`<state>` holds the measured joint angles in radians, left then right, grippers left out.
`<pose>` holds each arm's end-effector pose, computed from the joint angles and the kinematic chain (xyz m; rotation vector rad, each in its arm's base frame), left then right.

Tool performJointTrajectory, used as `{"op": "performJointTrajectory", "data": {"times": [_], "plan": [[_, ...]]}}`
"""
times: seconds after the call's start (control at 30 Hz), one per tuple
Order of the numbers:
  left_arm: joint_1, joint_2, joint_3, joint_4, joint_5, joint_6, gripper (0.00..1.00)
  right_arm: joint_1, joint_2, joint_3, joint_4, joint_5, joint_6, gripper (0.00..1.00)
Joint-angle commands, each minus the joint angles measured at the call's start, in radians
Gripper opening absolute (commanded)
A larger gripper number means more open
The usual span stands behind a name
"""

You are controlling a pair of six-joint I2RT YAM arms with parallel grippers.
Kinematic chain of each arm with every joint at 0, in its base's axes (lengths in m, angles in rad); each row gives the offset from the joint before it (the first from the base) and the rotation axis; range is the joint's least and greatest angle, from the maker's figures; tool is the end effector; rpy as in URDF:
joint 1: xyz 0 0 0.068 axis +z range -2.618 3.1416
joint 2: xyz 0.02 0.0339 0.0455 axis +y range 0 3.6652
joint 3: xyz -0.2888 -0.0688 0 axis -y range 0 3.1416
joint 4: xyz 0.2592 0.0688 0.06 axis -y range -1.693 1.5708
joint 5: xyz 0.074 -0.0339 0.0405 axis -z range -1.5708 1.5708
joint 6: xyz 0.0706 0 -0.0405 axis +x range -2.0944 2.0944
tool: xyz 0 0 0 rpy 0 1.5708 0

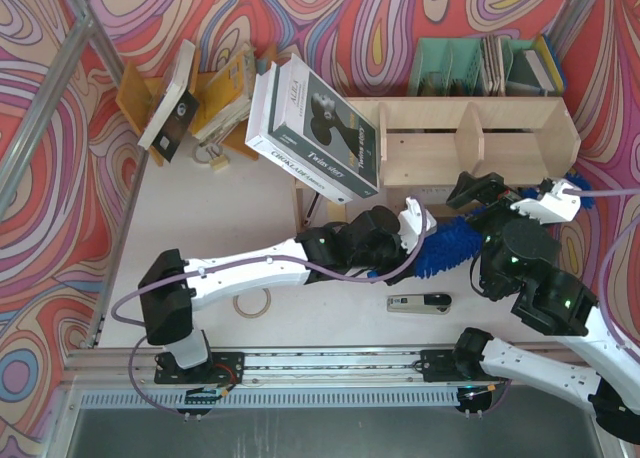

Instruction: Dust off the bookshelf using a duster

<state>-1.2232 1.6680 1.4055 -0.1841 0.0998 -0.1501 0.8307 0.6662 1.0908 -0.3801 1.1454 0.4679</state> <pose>0.1446 -0.4199 0.3293 1.1588 1.8158 -0.9429 0.1199 0.0360 0.4580 0.6221 1.4245 0.1528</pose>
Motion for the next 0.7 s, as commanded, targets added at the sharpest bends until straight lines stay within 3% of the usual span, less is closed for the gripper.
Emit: {"op": "performJointTrajectory", "data": {"times": [0.0, 0.43, 0.67], "plan": [[0.009, 0.033, 0.005, 0.067, 0.016, -0.028, 0.00, -0.003, -0.007, 0.002, -0.022, 0.028, 0.006, 0.99], [0.009, 0.052, -0.076, 0.052, 0.003, -0.038, 0.00, -0.003, 0.009, -0.004, -0.013, 0.023, 0.003, 0.99], [-0.004, -0.136, -0.164, 0.045, -0.033, -0.050, 0.00, -0.002, 0.006, 0.009, -0.005, 0.022, -0.006, 0.99]]}}
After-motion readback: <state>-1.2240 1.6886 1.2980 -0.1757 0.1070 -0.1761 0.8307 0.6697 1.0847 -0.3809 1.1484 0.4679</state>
